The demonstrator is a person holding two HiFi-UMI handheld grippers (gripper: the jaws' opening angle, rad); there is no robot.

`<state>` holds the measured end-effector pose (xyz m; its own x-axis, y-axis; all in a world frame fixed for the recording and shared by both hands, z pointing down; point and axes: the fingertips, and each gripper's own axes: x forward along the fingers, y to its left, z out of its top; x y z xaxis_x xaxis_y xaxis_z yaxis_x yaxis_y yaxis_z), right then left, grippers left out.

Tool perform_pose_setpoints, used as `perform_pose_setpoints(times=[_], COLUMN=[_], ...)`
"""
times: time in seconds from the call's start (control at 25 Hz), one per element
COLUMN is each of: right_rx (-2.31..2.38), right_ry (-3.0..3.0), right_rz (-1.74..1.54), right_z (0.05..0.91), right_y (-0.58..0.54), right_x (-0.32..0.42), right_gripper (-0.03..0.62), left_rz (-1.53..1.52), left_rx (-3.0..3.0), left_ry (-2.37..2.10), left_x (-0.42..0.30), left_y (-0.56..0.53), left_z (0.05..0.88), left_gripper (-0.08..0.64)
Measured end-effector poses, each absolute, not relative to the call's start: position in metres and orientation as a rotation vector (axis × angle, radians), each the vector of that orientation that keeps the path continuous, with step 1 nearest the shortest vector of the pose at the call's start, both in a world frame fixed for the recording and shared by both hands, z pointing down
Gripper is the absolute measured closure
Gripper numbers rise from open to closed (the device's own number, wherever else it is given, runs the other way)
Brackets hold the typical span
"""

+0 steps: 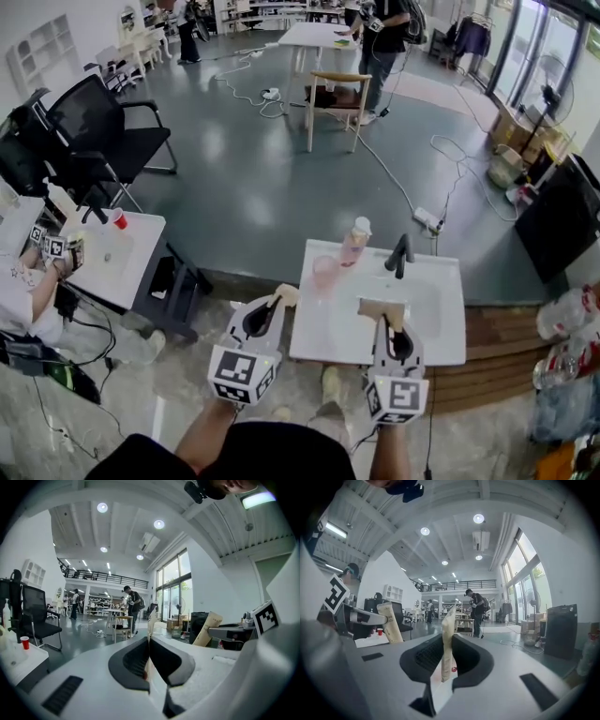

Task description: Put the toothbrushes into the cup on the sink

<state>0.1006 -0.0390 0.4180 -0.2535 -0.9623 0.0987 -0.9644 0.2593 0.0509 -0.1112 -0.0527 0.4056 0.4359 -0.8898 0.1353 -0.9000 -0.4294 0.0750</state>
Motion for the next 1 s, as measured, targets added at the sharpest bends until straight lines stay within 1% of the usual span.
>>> perform_pose_setpoints(times=[0.32,0.6,1.0], right_rx=[1.671,1.523,1.336], right_ry=[-2.526,-2.599,-2.7], right_rz=[0.065,0.094,0.142], right_z=[0.43,0.429,0.444], right_y=[-0.112,-0.153,-0.193], right_x=[0.106,0.103,0.075], right_gripper=[0.538,0.538,0.538], left_rz=[0.134,0.148,0.168], left_rx=[2.411,2.289,2.138], left_ry=[-1.746,-1.854,-1.982], left_x=[-0.104,-0.102,-0.113], left_y=[-0.1,-0.118,-0.127], left_z=[0.411,0.414,0.429], left_gripper=[0.555,0.555,0.555])
